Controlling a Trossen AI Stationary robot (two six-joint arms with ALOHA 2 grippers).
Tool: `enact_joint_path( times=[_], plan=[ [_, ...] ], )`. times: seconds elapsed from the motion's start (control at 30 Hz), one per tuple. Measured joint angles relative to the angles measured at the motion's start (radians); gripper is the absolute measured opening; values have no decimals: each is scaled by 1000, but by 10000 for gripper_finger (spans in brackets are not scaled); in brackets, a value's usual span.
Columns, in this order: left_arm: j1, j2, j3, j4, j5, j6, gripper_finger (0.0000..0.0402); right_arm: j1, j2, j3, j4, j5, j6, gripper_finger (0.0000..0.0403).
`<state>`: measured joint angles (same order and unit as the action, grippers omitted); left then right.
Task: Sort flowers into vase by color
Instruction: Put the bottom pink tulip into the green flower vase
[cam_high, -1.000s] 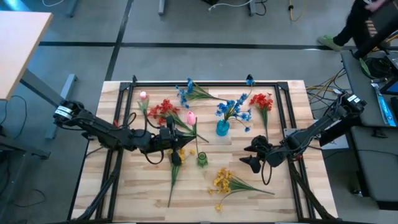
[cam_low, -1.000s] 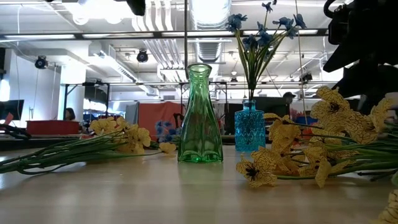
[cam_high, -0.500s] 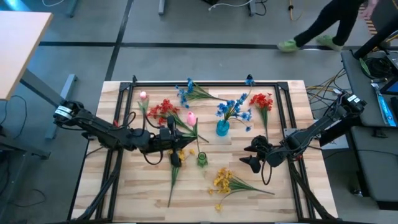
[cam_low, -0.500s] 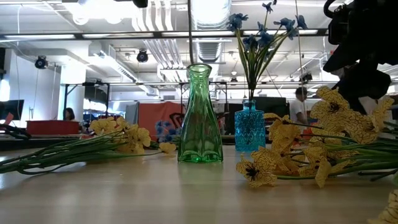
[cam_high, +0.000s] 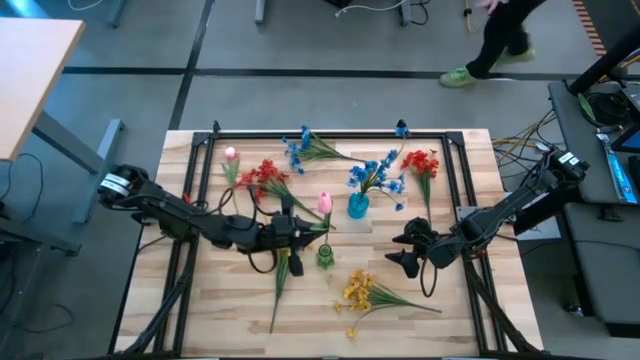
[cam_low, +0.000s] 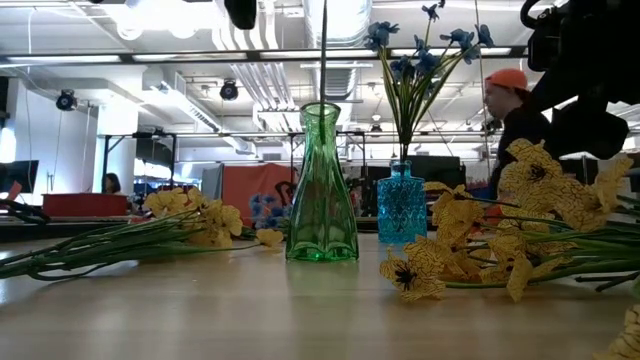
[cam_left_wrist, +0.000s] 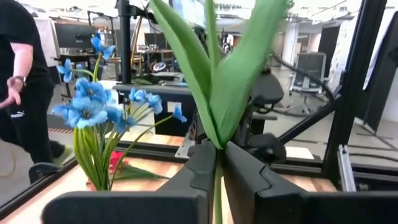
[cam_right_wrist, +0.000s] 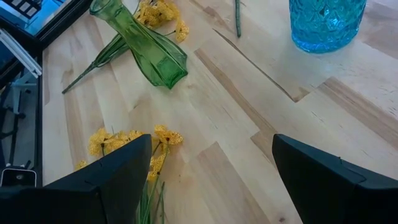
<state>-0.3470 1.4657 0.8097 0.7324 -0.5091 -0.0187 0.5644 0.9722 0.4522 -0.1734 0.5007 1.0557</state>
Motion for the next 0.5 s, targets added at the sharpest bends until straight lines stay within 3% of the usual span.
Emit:
enact_joint_path(
  times=[0.5],
  plan=[
    [-21, -15, -5, -152, -5, -66, 224, 1, 0, 27, 30, -72, -123, 325]
  ],
)
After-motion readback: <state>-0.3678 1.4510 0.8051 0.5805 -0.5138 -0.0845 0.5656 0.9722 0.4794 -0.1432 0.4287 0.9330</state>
